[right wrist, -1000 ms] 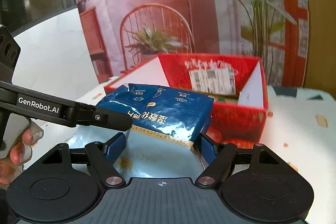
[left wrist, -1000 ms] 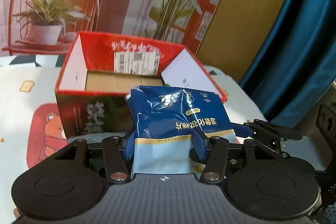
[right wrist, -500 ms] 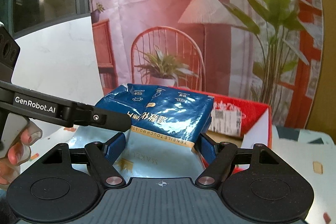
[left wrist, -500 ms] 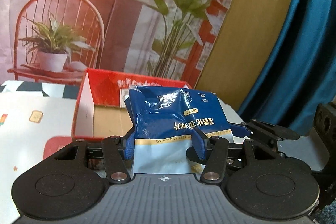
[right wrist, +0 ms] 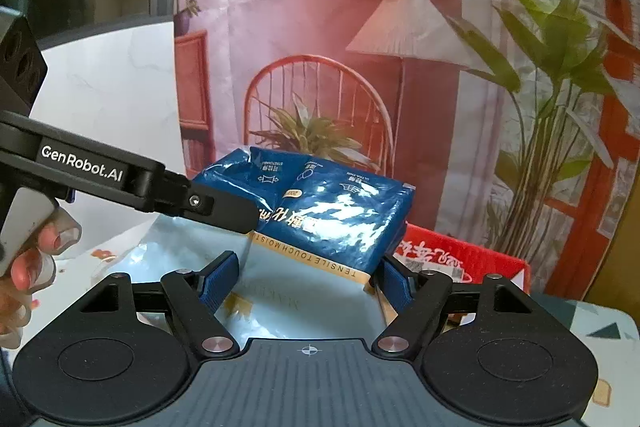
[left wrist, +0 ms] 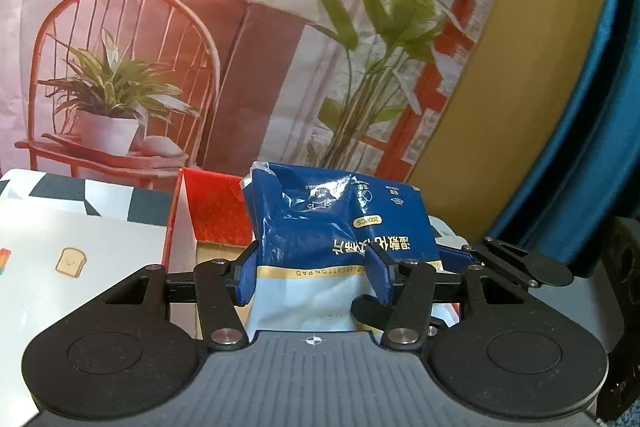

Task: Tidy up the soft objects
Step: 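Lift the blue pad with the left tool and release it into the box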

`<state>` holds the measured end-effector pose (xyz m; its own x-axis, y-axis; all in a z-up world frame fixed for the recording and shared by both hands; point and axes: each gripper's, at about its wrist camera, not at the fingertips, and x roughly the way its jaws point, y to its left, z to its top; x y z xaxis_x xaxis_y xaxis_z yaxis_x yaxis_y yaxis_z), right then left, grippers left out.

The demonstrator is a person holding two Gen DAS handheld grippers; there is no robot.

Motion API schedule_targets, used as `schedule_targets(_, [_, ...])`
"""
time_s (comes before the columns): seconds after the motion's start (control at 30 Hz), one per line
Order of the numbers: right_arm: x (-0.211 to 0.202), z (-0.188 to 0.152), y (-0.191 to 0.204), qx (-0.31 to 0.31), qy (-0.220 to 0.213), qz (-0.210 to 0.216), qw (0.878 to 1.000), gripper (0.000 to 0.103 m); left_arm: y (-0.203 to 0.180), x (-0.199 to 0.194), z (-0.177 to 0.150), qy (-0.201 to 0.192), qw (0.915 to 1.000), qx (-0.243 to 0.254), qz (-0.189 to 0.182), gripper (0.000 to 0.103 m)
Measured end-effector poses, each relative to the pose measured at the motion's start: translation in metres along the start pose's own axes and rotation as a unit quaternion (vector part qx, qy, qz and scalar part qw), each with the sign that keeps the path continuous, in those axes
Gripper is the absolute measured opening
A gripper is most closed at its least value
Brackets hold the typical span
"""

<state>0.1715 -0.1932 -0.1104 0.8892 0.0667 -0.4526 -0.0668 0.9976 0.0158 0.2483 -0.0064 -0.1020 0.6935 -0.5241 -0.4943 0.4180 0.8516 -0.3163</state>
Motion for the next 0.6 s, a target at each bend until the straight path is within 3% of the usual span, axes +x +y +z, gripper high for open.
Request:
schedule_targets(0.37, [0.066,0.02,-0.029,-0.026,0.04,-0.024,0.999,0.073,0.021,0.056,0.025,0.015,0.9999,0.002,0.008,0.057])
schedule_targets(0.6, [0.102,0.015,-0.033,-0.048,0.081,-0.036,0.995,0.072,0.035,0.081,0.026,0.029,0.9995,-0.005,0.011,0.057])
